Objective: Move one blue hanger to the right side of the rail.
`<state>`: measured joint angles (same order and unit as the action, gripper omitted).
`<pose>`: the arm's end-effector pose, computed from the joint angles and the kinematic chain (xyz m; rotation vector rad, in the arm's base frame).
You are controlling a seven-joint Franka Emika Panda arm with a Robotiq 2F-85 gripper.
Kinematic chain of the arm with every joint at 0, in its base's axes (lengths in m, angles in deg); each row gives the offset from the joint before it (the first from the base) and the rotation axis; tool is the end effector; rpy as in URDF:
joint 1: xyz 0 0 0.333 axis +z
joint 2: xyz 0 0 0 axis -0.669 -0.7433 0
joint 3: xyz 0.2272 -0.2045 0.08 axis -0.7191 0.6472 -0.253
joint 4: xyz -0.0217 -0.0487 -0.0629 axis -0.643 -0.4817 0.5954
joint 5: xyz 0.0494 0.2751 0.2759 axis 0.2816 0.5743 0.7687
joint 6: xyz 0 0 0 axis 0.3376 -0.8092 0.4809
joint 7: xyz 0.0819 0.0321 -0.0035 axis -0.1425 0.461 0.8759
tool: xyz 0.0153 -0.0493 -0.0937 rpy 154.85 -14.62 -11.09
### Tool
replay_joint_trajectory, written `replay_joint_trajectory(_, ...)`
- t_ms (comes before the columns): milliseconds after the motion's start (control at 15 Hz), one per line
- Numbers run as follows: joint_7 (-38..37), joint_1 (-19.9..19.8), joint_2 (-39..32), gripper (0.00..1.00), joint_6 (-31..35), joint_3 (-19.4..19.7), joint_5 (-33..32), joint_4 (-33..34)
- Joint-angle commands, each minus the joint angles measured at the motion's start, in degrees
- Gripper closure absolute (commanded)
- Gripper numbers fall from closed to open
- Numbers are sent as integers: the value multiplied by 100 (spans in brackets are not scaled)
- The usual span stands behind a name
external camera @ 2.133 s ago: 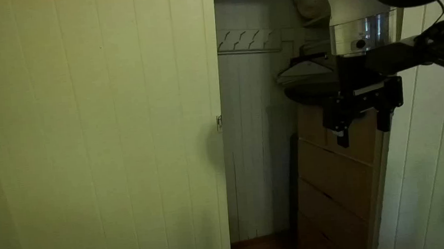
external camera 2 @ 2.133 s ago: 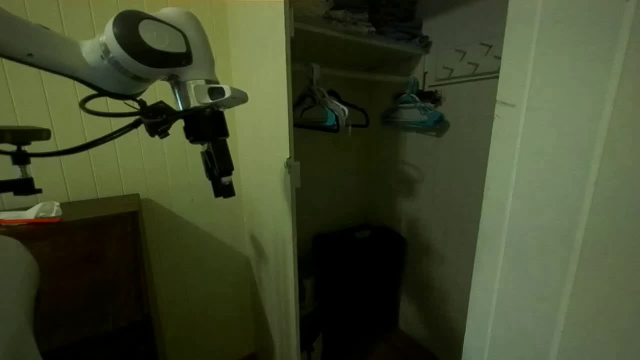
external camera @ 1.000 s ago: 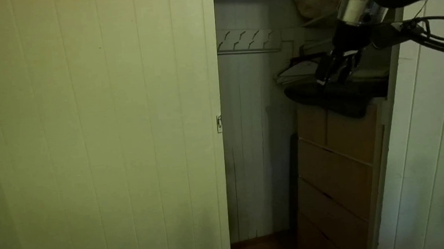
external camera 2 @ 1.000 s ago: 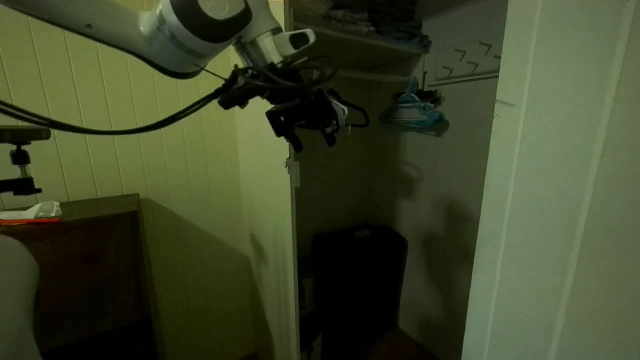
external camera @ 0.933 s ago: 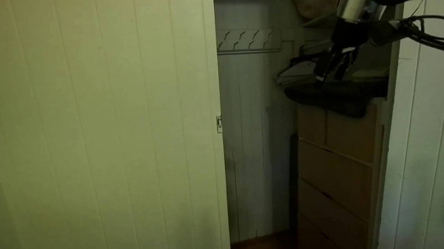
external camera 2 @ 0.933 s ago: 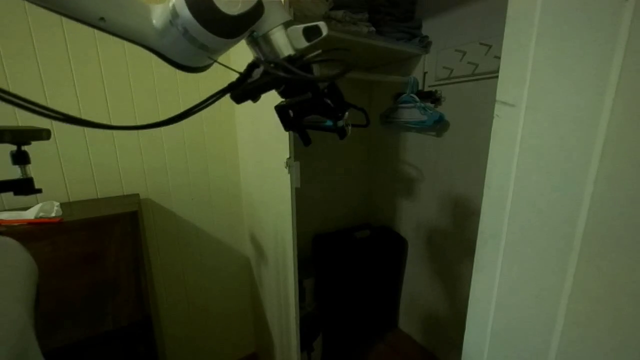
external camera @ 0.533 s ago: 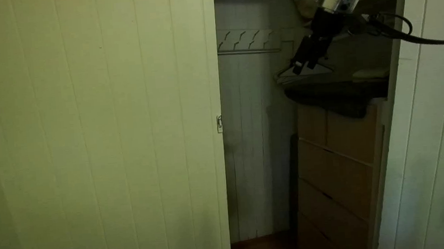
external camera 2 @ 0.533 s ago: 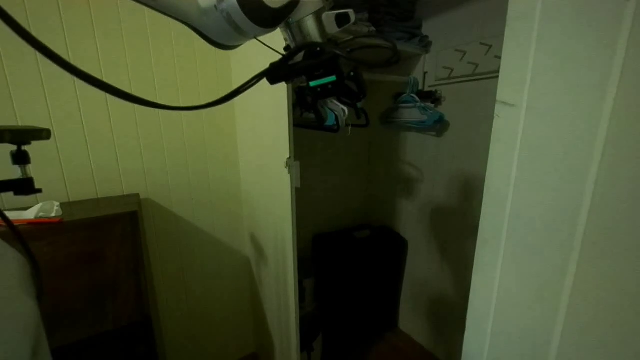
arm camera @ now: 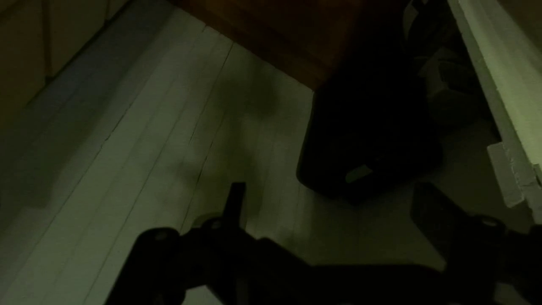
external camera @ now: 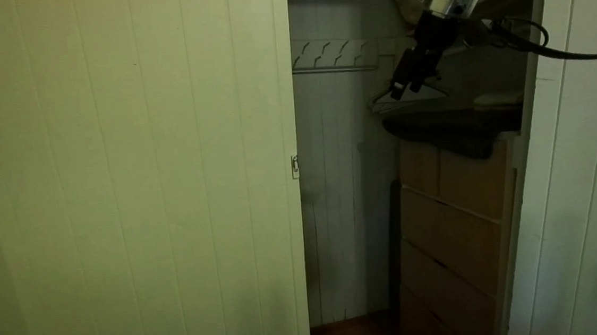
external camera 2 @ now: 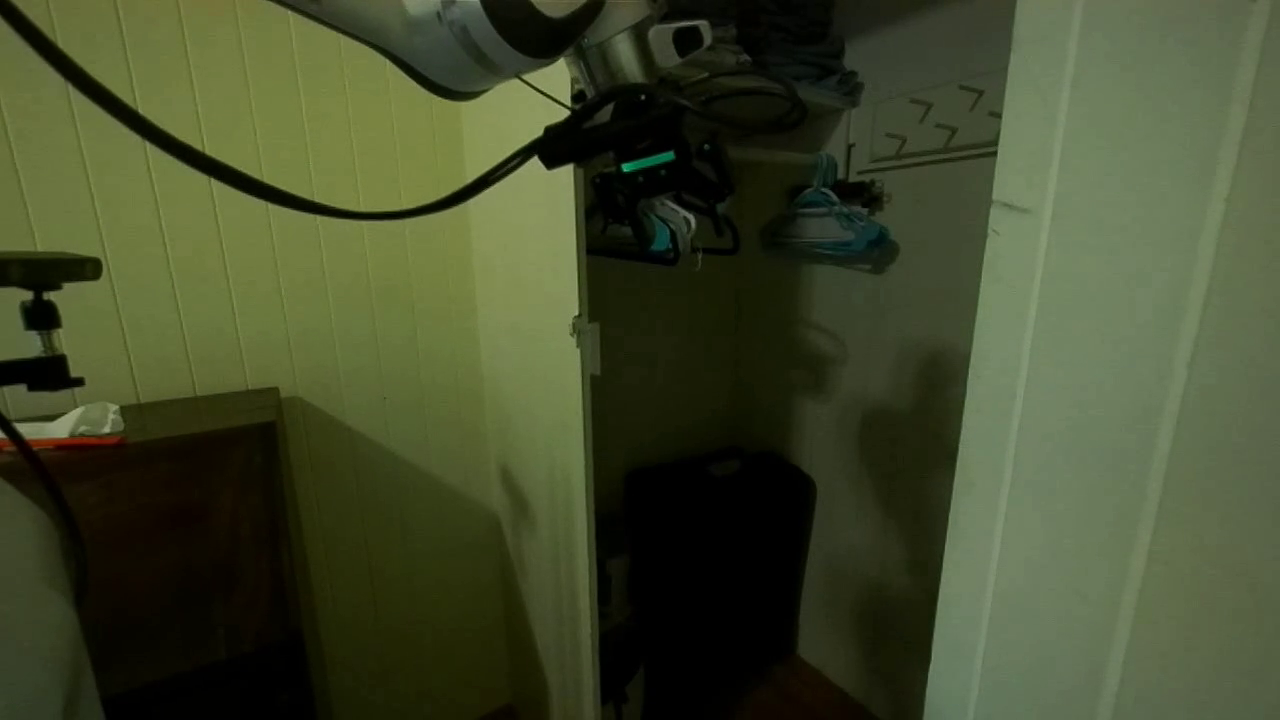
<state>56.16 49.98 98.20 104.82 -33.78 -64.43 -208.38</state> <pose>0.4769 0.0246 0.6513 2.8654 0.6141 0.8849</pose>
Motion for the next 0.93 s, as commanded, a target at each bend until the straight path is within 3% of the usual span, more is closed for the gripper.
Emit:
replay_joint_trajectory(0, 1199, 309, -488, 0, -138, 255, 647, 488)
replay_joint_trajectory(333, 2849, 379, -1327, 0, -1066, 377, 1343, 1635)
replay_joint_trajectory(600, 3916, 243, -2003, 0, -1753, 190, 2266, 2676)
replay_joint_trajectory(733, 4275, 123, -2346, 0, -2144, 74, 2656, 3156)
replay_joint_trajectory(867, 4152, -32, -2646, 0, -2153, -65, 2729, 3489)
